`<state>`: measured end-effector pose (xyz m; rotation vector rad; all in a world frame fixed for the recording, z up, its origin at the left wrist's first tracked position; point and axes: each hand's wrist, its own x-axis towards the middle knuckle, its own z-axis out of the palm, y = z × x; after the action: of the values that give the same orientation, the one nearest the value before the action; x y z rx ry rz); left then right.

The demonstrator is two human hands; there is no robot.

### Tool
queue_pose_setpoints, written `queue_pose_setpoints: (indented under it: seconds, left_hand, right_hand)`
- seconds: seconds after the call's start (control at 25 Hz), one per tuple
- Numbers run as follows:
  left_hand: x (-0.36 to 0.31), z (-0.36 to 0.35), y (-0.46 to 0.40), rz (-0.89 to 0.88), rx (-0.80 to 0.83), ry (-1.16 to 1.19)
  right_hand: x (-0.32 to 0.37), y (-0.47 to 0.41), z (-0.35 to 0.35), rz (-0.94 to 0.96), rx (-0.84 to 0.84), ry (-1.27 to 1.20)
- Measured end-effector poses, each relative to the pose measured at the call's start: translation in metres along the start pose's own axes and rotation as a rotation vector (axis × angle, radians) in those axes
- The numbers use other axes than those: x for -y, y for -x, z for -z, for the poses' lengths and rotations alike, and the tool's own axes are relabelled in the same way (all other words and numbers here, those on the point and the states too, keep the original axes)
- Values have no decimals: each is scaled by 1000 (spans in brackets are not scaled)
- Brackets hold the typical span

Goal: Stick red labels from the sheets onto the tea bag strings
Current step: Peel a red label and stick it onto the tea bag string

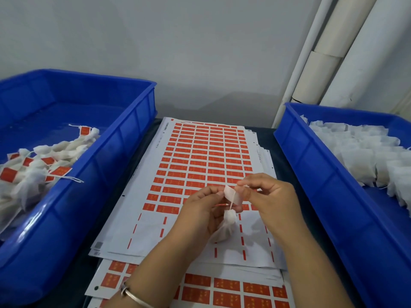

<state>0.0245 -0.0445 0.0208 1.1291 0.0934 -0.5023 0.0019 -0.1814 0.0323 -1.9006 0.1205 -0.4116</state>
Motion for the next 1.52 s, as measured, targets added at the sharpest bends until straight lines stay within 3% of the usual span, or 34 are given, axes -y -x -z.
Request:
queue_pose_setpoints:
  seconds: [0.8, 1.08, 1.52]
  left_hand:
    - [3, 8, 1, -28, 170, 81]
    - [3, 8, 1, -103, 204, -87]
    - [4, 3, 2, -136, 115, -264]
  right_hand:
    - [-3, 4, 11, -91, 12, -140]
    - [-4, 4, 12, -86, 31, -165]
    - [-8, 4, 12, -84, 47, -204]
